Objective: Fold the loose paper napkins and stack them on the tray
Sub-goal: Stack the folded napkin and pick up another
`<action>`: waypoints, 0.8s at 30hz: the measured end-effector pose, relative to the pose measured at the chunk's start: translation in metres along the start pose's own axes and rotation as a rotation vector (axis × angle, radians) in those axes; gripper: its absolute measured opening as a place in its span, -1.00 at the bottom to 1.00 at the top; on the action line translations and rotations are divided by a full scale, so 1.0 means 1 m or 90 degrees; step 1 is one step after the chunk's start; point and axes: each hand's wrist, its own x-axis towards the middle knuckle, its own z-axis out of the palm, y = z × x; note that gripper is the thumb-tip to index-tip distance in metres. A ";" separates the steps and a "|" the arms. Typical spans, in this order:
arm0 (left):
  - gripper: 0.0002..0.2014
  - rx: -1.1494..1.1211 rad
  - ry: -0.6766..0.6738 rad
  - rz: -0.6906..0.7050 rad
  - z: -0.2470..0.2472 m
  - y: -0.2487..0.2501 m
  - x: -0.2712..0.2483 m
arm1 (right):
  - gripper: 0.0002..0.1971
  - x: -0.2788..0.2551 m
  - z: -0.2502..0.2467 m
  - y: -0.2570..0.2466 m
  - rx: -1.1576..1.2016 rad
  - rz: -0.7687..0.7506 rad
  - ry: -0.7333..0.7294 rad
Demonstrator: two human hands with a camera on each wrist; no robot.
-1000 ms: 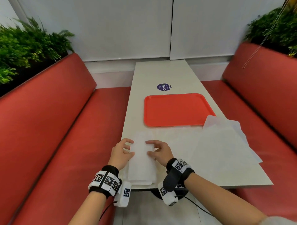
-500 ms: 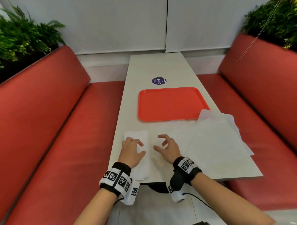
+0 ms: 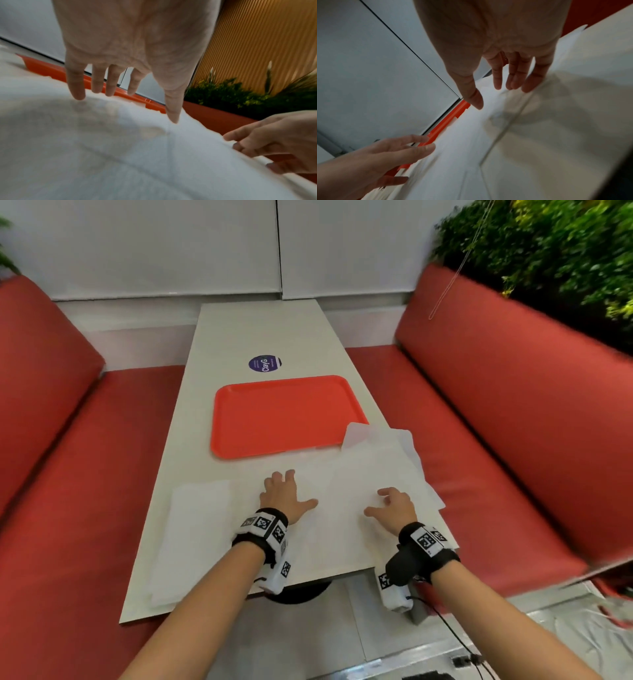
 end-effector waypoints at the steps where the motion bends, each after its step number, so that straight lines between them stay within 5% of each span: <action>1: -0.05 0.019 0.000 -0.010 0.004 0.002 0.004 | -0.39 0.000 0.000 0.005 0.019 -0.004 0.006; 5: 0.11 0.040 0.026 -0.056 0.012 0.004 0.016 | -0.41 0.001 0.001 0.012 0.065 -0.008 0.013; 15: 0.17 0.007 0.036 -0.163 0.007 0.010 0.027 | -0.43 -0.002 0.004 0.015 0.080 -0.016 0.019; 18: -0.03 -0.067 0.050 -0.115 0.003 0.013 0.024 | -0.44 -0.003 0.001 0.012 0.097 -0.016 0.014; 24: -0.79 -0.361 0.125 0.069 -0.028 0.033 -0.006 | -0.52 -0.015 -0.011 0.003 0.208 -0.063 0.065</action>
